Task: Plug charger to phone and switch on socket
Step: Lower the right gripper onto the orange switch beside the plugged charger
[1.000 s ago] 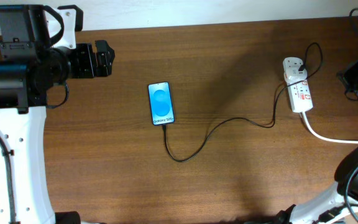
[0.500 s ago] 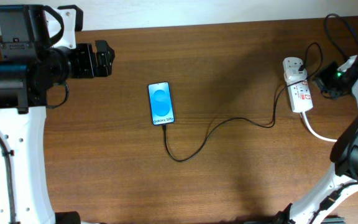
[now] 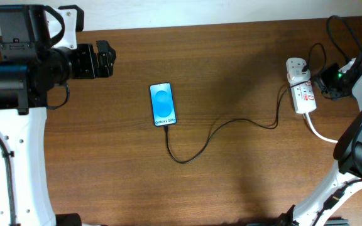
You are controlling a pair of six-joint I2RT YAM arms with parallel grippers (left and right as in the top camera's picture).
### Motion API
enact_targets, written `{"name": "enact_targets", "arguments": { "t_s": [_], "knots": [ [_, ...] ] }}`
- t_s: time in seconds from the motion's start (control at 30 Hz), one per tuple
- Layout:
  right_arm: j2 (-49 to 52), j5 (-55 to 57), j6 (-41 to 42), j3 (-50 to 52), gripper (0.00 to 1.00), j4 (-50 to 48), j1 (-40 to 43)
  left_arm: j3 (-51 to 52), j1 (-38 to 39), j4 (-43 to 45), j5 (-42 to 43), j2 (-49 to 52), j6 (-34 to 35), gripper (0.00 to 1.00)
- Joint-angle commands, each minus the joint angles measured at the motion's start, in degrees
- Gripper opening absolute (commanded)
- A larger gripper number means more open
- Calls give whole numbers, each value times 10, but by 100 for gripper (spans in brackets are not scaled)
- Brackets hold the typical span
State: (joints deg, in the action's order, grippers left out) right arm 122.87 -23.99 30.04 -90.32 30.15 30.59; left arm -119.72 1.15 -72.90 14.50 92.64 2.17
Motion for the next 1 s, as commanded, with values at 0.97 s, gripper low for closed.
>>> {"name": "enact_targets", "arguments": {
  "t_s": [0.97],
  "knots": [
    [36,19,3,-9,4,26,-36,-7,-2,1,-4,-3,-1,99]
  ]
}}
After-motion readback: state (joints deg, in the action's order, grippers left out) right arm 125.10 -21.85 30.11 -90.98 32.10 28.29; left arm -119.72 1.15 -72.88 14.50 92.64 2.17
